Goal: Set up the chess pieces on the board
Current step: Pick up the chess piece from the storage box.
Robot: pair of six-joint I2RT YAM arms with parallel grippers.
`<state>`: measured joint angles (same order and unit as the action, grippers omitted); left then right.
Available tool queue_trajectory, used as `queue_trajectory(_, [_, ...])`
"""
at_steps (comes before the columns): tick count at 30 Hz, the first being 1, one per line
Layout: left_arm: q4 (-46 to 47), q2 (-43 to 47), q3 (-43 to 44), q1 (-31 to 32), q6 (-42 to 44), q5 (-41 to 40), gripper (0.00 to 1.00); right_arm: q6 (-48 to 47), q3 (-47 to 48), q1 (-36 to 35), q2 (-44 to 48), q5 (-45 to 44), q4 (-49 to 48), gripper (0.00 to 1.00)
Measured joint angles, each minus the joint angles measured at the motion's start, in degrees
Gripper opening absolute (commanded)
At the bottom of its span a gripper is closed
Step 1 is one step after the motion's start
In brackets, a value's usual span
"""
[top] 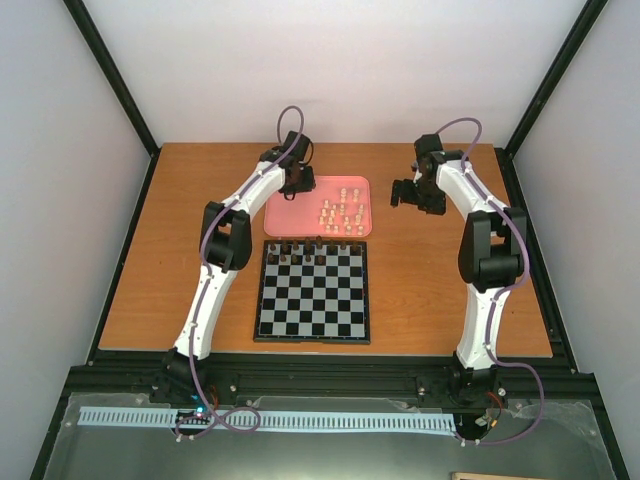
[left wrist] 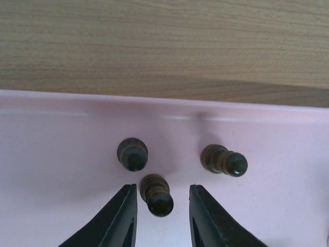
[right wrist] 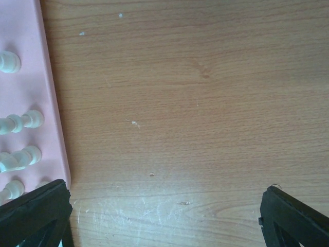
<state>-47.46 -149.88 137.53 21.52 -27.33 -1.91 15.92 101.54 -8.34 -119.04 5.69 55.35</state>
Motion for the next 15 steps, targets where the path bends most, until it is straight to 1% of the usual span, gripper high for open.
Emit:
queue_trajectory(9, [1.81, -0.61, 0.66, -0.11, -0.35, 0.24, 0.28, -0.07, 0.24, 0.00, -1.36, -0.52, 0.96, 1.00])
queue_trajectory(11, [1.86, -0.72, 0.66, -0.17, -0.39, 0.24, 0.25, -0.09, 0.48, 0.00, -1.51, -0.52, 1.03, 1.00])
queue_trajectory(15, [2.05, -0.76, 0.66, -0.42, -0.59, 0.24, 0.23, -0.15, 0.90, 0.00, -1.86, -0.52, 1.38, 1.00])
